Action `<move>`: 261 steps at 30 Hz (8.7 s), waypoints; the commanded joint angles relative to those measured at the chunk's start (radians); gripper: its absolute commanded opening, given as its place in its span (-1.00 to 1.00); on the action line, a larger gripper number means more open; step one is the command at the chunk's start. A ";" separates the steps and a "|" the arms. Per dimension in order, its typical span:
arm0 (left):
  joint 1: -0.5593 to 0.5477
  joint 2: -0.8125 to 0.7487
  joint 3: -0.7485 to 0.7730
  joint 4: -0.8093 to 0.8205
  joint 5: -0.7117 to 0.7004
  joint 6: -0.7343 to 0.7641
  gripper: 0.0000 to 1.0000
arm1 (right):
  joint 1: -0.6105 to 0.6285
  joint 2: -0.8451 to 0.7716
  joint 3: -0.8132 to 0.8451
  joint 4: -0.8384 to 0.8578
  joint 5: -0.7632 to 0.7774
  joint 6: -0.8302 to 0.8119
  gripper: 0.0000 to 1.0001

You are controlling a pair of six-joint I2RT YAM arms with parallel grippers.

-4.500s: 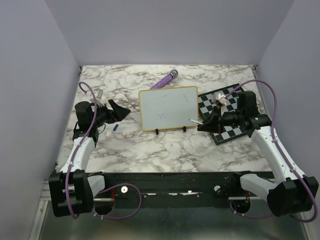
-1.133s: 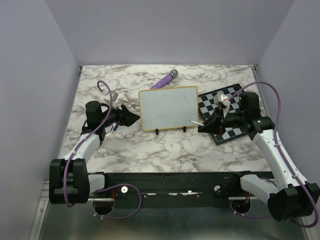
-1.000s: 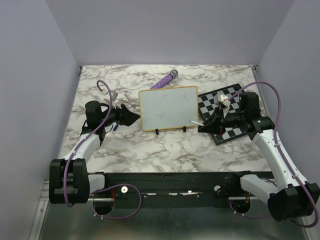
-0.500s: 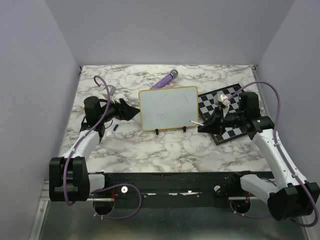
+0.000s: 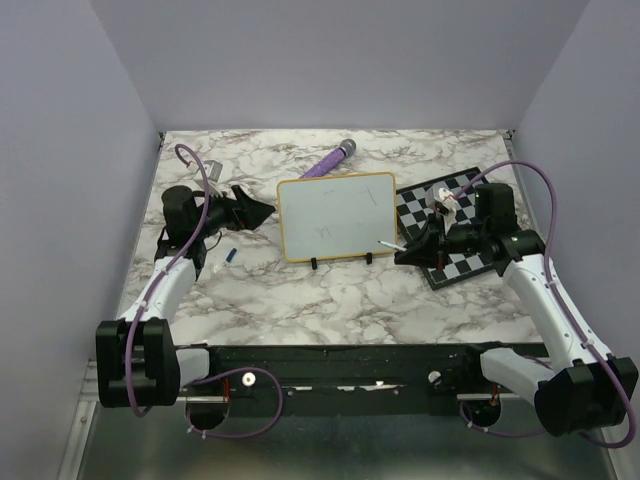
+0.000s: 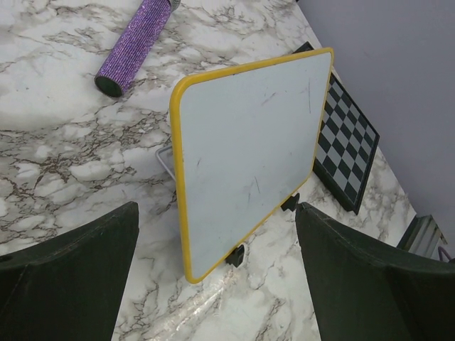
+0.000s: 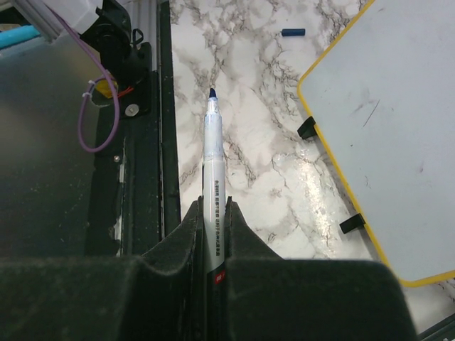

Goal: Write a sentence on the whiteboard
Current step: Pick up the whiteboard from the whiteboard stand, then place the whiteboard at the center of the board, then write a sentence on the whiteboard.

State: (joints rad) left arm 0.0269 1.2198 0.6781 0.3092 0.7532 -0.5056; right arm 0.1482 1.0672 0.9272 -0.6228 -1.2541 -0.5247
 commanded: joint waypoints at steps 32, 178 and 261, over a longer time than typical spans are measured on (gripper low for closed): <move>0.004 0.248 0.009 0.289 0.149 -0.020 0.85 | -0.006 0.019 -0.001 -0.009 -0.010 -0.021 -0.99; -0.594 -0.293 -0.571 0.735 -0.624 -0.212 -1.00 | 0.691 0.181 0.055 0.206 0.685 0.359 -0.99; -0.602 -0.309 -0.560 0.663 -0.647 -0.214 -1.00 | 0.718 0.267 0.229 0.028 0.693 0.075 -0.99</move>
State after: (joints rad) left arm -0.5716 0.9237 0.1097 0.9409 0.1299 -0.7261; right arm 0.8612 1.3235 1.1267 -0.5785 -0.5419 -0.4339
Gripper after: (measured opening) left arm 0.070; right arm 0.137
